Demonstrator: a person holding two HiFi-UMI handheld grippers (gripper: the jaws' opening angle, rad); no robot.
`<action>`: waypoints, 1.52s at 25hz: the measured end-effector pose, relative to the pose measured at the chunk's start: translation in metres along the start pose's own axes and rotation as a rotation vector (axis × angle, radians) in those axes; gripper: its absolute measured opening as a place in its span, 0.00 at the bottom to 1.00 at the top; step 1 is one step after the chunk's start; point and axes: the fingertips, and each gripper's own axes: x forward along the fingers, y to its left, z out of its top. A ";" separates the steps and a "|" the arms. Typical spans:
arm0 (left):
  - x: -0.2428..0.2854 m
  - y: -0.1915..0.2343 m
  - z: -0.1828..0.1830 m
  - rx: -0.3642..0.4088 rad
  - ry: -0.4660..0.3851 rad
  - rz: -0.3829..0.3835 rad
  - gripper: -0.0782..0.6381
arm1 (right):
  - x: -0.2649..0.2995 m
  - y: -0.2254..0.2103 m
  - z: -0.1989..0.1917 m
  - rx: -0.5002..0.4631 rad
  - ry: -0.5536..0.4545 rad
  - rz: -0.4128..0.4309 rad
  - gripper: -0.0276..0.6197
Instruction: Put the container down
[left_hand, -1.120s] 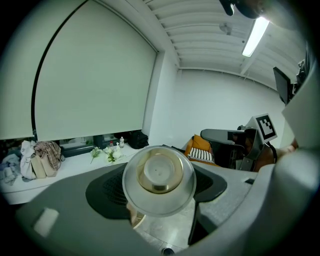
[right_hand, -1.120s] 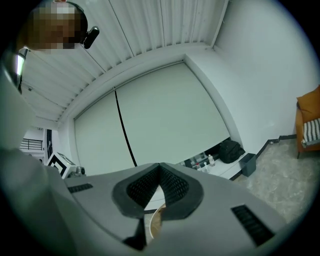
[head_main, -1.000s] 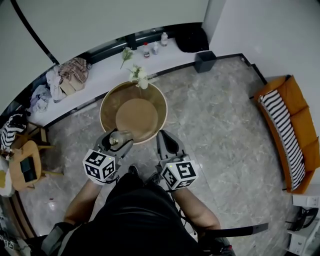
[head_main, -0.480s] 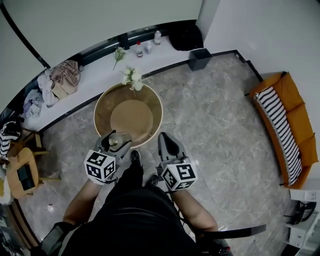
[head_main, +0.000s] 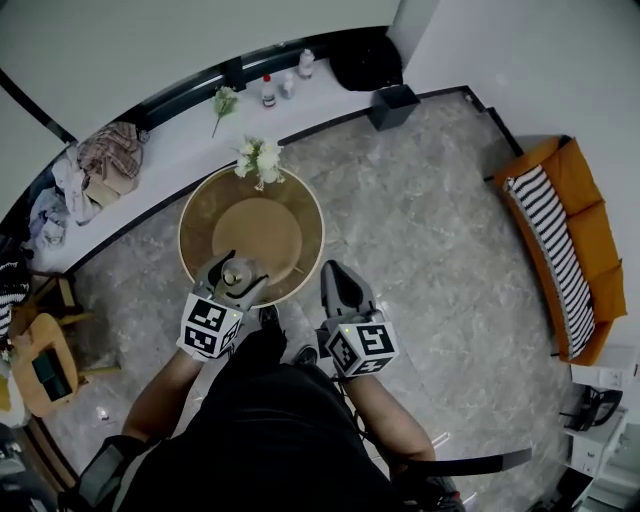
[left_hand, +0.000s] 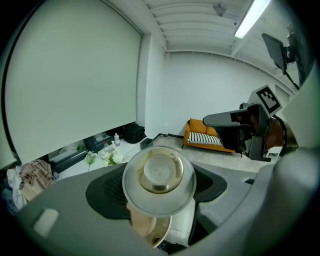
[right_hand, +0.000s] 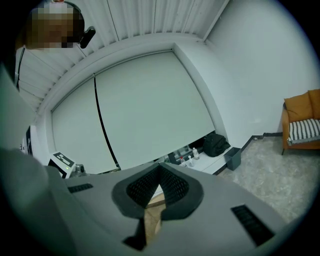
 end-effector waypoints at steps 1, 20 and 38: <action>0.007 0.007 0.002 0.010 0.005 -0.008 0.58 | 0.009 -0.001 0.002 -0.005 0.003 -0.009 0.05; 0.175 0.073 -0.062 0.118 0.206 -0.092 0.58 | 0.105 -0.088 -0.054 -0.034 0.086 -0.159 0.05; 0.362 0.098 -0.149 0.142 0.317 -0.049 0.58 | 0.152 -0.209 -0.157 0.027 0.184 -0.221 0.05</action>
